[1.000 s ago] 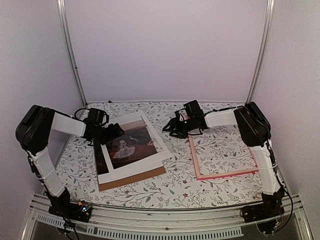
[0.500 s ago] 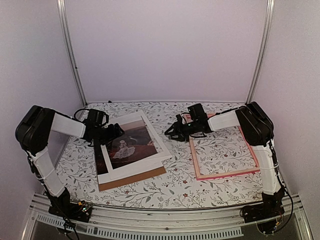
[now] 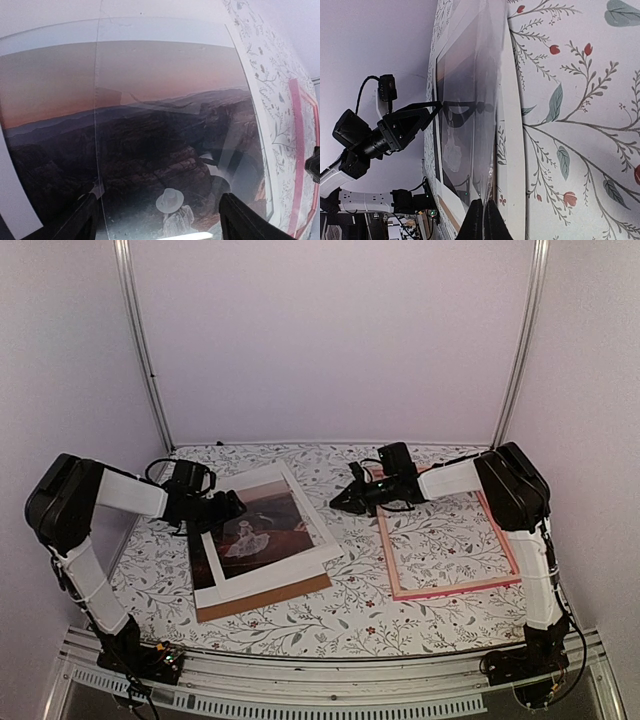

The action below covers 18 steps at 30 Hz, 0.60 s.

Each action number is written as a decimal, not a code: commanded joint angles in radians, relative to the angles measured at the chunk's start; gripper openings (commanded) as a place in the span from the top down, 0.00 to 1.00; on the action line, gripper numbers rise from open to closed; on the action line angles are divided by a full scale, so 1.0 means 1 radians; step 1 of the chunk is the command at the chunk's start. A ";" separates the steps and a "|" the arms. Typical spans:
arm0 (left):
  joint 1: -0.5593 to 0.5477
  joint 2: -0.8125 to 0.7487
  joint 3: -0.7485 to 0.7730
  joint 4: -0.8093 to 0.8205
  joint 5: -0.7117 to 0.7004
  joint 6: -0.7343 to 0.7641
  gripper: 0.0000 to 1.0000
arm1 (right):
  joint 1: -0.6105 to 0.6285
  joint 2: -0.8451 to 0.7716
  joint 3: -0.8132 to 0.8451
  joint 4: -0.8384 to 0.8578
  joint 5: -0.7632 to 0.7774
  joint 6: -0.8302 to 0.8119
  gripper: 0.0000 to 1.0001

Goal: Put the photo into the frame
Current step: Pick up the glass panel from the mat board.

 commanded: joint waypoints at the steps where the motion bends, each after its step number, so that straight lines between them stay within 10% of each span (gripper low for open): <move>1: 0.006 -0.050 -0.010 -0.051 -0.006 0.029 0.14 | -0.018 -0.081 -0.017 0.010 -0.031 -0.023 1.00; 18: 0.045 -0.106 -0.077 0.205 0.315 0.012 0.11 | -0.102 -0.264 -0.141 0.160 -0.233 -0.070 1.00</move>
